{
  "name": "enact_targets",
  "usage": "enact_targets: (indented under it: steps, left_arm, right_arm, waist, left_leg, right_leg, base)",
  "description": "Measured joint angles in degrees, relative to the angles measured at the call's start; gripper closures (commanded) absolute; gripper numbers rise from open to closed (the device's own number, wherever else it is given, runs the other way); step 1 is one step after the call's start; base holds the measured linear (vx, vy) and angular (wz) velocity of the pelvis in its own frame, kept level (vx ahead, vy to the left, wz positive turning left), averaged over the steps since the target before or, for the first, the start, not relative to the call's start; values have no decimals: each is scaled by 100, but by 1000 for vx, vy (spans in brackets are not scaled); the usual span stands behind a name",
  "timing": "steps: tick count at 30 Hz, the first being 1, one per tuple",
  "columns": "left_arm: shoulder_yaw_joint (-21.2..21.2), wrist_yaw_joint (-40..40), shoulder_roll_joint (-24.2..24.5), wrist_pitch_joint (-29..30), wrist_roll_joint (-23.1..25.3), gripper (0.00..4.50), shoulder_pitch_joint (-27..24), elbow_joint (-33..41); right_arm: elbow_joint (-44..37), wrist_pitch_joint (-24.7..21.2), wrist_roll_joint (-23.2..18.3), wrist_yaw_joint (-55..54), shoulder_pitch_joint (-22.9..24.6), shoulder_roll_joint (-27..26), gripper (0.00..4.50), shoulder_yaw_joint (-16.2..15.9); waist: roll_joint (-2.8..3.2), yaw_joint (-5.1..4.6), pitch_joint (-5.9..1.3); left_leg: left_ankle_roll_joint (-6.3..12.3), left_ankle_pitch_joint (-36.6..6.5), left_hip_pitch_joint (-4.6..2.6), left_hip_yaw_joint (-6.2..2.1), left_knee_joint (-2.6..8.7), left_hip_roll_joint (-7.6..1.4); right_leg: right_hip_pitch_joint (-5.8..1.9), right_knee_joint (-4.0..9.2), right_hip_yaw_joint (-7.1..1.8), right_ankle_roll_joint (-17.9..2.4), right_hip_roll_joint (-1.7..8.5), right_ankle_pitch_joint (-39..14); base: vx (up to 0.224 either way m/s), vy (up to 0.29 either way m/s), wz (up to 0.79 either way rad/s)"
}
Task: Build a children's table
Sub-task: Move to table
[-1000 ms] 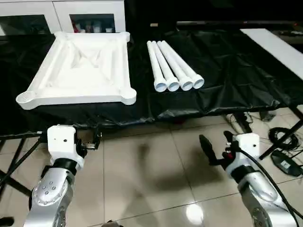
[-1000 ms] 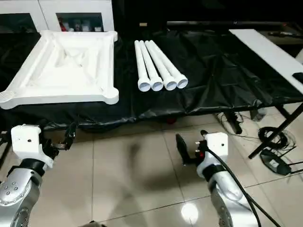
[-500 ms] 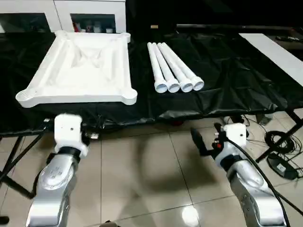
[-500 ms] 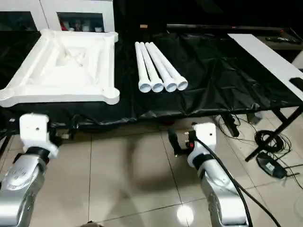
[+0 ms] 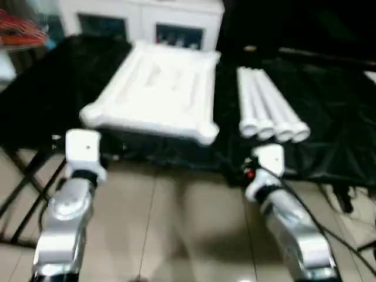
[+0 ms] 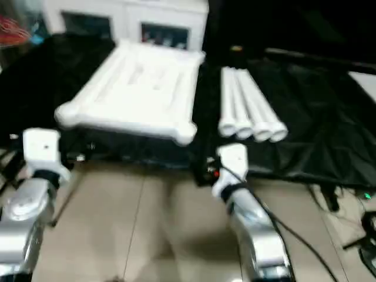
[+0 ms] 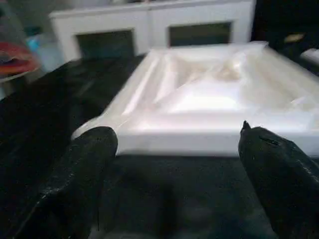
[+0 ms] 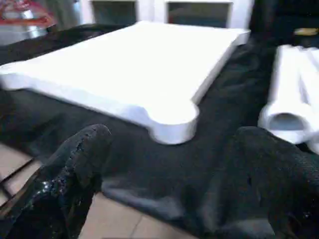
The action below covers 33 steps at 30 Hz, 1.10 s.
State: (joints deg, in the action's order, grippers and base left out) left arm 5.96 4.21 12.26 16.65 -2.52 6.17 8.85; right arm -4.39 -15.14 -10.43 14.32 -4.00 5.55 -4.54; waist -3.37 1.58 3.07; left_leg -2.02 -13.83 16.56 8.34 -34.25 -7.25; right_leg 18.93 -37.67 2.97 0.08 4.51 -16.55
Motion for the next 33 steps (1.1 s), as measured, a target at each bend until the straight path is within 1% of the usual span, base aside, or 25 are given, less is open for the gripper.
enact_targets:
  steps: [1,2,3,4,5,6,7,8,9,11,13,14,15,16,18,19,20,21,22,23,25,27,28,30,33]
  left_arm:
    - [-137,14,-138,12,-4,5,78,-13]
    - [-278,40,-216,13,-3,5,80,16]
    - [-366,52,-217,24,5,5,75,20]
    - [-367,51,-216,27,12,5,76,20]
    - [-358,49,-198,33,21,5,83,34]
    - [-344,44,-193,41,22,5,82,69]
    - [-343,45,-183,47,22,5,80,109]
    - [-321,43,-146,51,23,5,44,159]
    - [-163,27,-73,69,41,5,-43,147]
    - [-67,8,-44,118,71,5,-45,85]
    - [-92,9,-59,117,75,5,10,113]
    - [-111,9,-59,118,76,5,55,119]
    - [-146,12,-78,124,80,5,111,139]
    - [-261,17,-198,140,85,5,122,137]
    - [-479,52,-255,157,79,5,113,146]
    - [-458,48,-219,161,82,5,118,158]
    - [-426,46,-187,161,86,5,117,177]
    - [-367,45,-170,164,96,5,110,205]
    - [-336,44,-167,165,101,5,115,234]
    - [-318,45,-137,174,103,5,99,224]
    - [-143,41,-79,206,110,5,29,164]
    - [-153,52,-98,210,109,5,46,180]
    - [-175,53,-103,212,108,5,55,181]
    - [-234,57,-155,211,107,5,108,205]
    - [-424,71,-230,217,103,5,102,212]
  right_arm:
    - [4,-13,4,-10,51,101,0,105]
    - [13,-31,5,-14,54,180,0,192]
    - [17,-33,7,-36,55,196,0,301]
    - [16,-33,7,-44,54,194,0,316]
    - [13,-33,7,-54,50,178,0,315]
    - [12,-35,5,-63,17,158,0,310]
    - [12,-39,1,-70,-27,140,0,320]
    - [28,-60,-3,-82,-55,89,0,329]
    - [29,-96,-25,-67,-150,-78,0,142]
    - [3,-97,-41,-59,-156,-61,0,51]
    - [3,-90,-1,-71,-150,57,0,90]
    - [1,-91,9,-72,-145,86,0,107]
    - [4,-105,10,-71,-137,136,0,155]
    - [34,-122,14,-75,-85,168,0,216]
    - [86,-177,24,-85,-71,230,0,366]
    - [82,-177,23,-74,-85,207,0,365]
    - [79,-177,22,-65,-110,185,0,353]
    - [52,-175,22,-61,-154,182,0,322]
    - [22,-169,22,-63,-203,183,0,293]
    - [39,-165,22,-68,-240,167,0,285]
    - [12,-174,4,-38,-304,-6,0,18]
    - [2,-182,3,-44,-310,31,0,9]
    - [4,-187,4,-52,-306,43,0,31]
    - [10,-198,5,-62,-309,88,0,84]
    - [37,-224,6,-77,-247,158,0,213]
  waist:
    - [-32,24,-4]
    - [34,109,2]
    - [82,164,3]
    - [93,185,-2]
    - [118,229,-12]
    - [222,293,-43]
    - [367,333,-65]
    - [409,381,-61]
    - [300,396,-33]
    - [234,384,-52]
    - [135,250,-93]
    - [27,141,-103]
    - [-164,58,-125]
    - [-85,54,-119]
    - [-20,130,-114]
    - [-6,151,-120]
    - [29,210,-126]
    - [139,286,-145]
    - [312,314,-139]
    - [415,325,-104]
    - [326,209,-129]
    - [277,190,-168]
    - [233,186,-190]
    - [-34,145,-200]
    - [-31,127,-187]
  left_leg:
    - [68,-108,-64,87,-119,-19]
    - [331,-253,-24,32,-323,-57]
    - [421,-294,122,-72,-672,-16]
    - [430,-299,190,-114,-769,11]
    - [430,-299,312,-188,-718,33]
    - [433,-288,384,-185,-370,-28]
    - [291,-80,389,-190,-124,-140]
    - [-21,102,290,-209,-129,-248]
    - [-63,-51,177,-71,-142,-227]
    - [-95,-216,4,71,-142,-278]
    - [-92,-365,-163,202,-120,-255]
    - [-105,-422,-223,225,-125,-183]
    - [-121,-543,-291,301,-180,-55]
    - [47,-671,-312,216,-339,-60]
    - [195,-751,-10,-91,-917,99]
    - [178,-741,180,-175,-1031,164]
    - [120,-701,352,-200,-976,146]
    - [138,-486,554,-251,-687,62]
    - [201,-205,609,-262,-244,-72]
    - [83,148,589,-331,-314,-161]
    - [180,-36,533,-366,-352,-52]
    - [170,-89,483,-365,-360,-6]
    - [168,-98,474,-351,-373,54]
    - [160,-150,488,-263,-428,329]
    - [144,-141,538,-252,-296,281]
  right_leg:
    - [-77,-18,-111,33,-38,29]
    - [-147,37,-169,11,-109,9]
    - [-227,123,-219,9,-137,-9]
    - [-279,171,-228,8,-139,-16]
    - [-393,273,-224,-1,-151,-34]
    - [-482,335,-189,-12,-235,-81]
    - [-564,379,-90,-9,-328,-131]
    - [-575,332,-71,28,-362,-209]
    - [-427,-20,-93,-168,-281,-360]
    - [-26,-543,39,-100,-191,-343]
    - [374,-416,150,-37,-29,-120]
    - [435,-159,137,-68,41,26]
    - [382,1,-75,14,105,410]
    - [307,-25,-125,-38,39,292]
    - [101,74,-226,-55,-37,173]
    - [-6,152,-219,-62,-46,138]
    - [-102,224,-200,-77,-90,107]
    - [-233,299,-88,-85,-163,47]
    - [-341,308,47,-57,-286,-34]
    - [-416,264,112,-1,-344,-132]
    - [-143,-438,99,-189,-277,-306]
    - [277,-611,68,82,-287,-158]
    - [450,-482,23,268,-247,27]
    - [669,-1,-299,176,-11,559]
    - [680,80,-328,139,-62,605]
  base:
    - [123,-88,14]
    - [157,-75,11]
    - [190,-18,-5]
    - [190,-18,-5]
    - [188,3,8]
    - [192,15,20]
    - [192,15,20]
    - [218,54,1]
    - [255,39,-39]
    - [252,32,-47]
    - [210,40,-50]
    - [220,-8,-18]
    - [235,-48,12]
    - [235,-48,12]
    - [260,-17,5]
    - [271,-7,2]
    - [248,-11,1]
    - [244,20,4]
    - [244,20,4]
    - [247,99,0]
    - [262,82,0]
    - [213,25,3]
    - [177,26,-1]
    - [-66,-7,3]
    - [-58,-34,14]
